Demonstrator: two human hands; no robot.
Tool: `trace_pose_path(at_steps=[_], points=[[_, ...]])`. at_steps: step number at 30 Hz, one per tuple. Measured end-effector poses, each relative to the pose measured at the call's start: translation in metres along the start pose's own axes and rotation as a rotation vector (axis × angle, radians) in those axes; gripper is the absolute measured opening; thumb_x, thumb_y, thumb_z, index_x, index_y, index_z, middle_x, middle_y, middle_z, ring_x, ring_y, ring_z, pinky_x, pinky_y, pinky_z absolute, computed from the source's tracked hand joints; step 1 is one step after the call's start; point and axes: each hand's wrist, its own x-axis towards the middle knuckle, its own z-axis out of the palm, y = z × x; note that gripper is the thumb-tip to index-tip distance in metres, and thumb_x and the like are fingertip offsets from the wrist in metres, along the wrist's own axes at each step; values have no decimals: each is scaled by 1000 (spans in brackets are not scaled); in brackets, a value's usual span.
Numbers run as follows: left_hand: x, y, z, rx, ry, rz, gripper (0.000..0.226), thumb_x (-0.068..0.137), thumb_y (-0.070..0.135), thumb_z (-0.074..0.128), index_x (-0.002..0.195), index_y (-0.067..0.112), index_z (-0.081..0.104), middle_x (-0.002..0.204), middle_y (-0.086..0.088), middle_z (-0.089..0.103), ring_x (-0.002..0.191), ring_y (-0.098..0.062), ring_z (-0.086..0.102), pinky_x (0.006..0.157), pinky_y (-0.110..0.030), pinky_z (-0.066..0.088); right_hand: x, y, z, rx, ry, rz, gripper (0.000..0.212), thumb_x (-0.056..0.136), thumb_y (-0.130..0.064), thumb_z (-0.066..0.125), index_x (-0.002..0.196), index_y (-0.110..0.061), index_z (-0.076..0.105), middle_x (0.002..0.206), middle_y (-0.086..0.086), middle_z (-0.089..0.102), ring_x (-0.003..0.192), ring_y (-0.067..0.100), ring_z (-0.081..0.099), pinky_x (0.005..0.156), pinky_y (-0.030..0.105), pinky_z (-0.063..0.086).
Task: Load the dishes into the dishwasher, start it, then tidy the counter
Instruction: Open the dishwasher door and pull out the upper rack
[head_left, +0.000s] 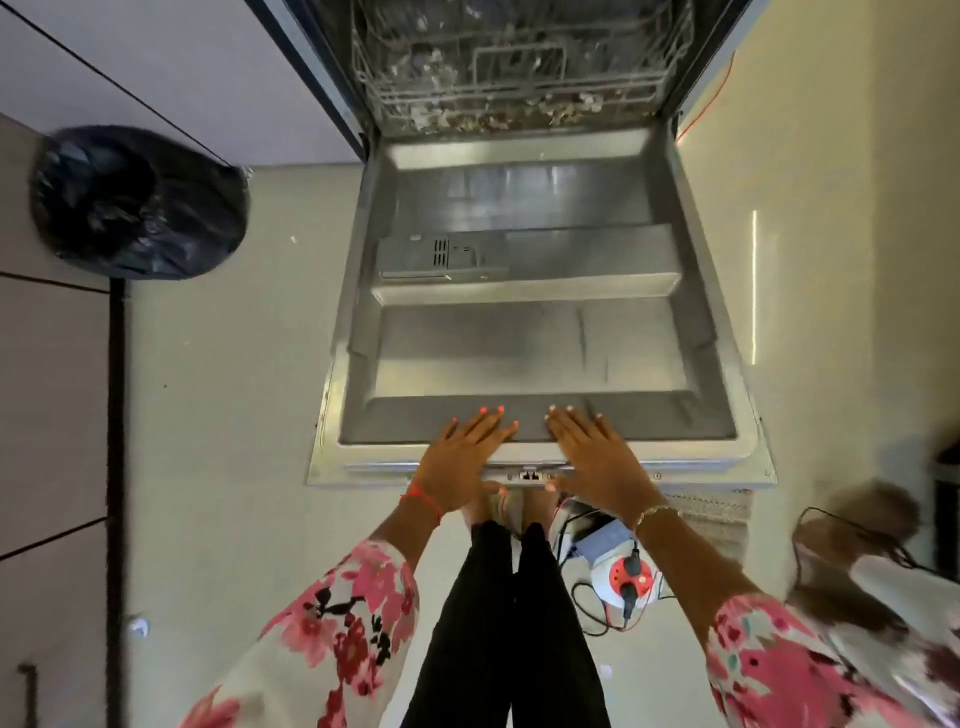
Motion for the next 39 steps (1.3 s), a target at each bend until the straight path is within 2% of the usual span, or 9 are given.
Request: trace_pose_path(at_steps=[3,6,11,21,24,27,30,35,39], points=[[26,-12,68,28,78,32,85,83,47,60,148,30,8,156,5,1,145,-20,13,115,-45,20,24,8,71,5,34,4,98,56,-48,83,135,-10,40,136,6,54,121,24,55,95,47,46],[51,-28,123,51,192,80,85,72,47,69,144,25,28,152,-1,30,137,-23,36,106,-47,37,47,16,131,-20,117,-1,99,57,-37,84,137,-11,32,138,5,52,123,23,54,105,45,33],[95,-50,191,77,213,44,79,84,28,59,149,29,15,157,3,13,144,-16,13,113,-41,18,83,29,210,-81,154,47,115,64,-12,78,149,-10,0,151,5,33,139,23,24,112,44,12],[117,-56,212,33,142,34,68,95,17,39,148,30,0,158,0,-1,145,-22,-2,117,-43,5,101,37,232,-98,135,56,93,75,-14,69,148,-9,13,155,7,19,144,25,11,113,46,17],[112,-51,181,-24,-13,19,64,99,32,37,149,27,-2,158,2,-9,145,-19,-7,119,-41,5,99,34,202,6,38,77,90,70,-36,77,142,-8,32,149,6,34,136,24,38,108,47,33],[107,-38,133,-115,-46,-16,62,98,35,39,150,19,8,158,2,4,146,-15,6,118,-33,11,95,30,155,77,-94,53,64,97,-33,42,149,-10,12,158,3,8,146,18,12,117,41,13],[98,-25,72,-336,56,-87,57,96,33,46,146,15,24,151,-2,29,136,-19,31,110,-32,28,85,28,96,188,-126,65,53,101,-30,33,147,-7,19,155,9,21,143,21,21,113,37,24],[81,-18,-35,-794,227,-297,45,93,35,53,133,18,44,104,-9,64,94,-22,63,87,-35,51,78,35,-22,387,-13,183,50,100,-35,32,143,-9,30,141,9,42,127,24,44,102,34,40],[94,-24,-118,-1157,389,-337,32,94,14,54,124,5,49,83,-11,63,61,-10,59,53,-13,45,109,51,-112,730,169,329,44,98,-33,43,133,-7,45,131,13,54,124,25,47,104,32,35]])
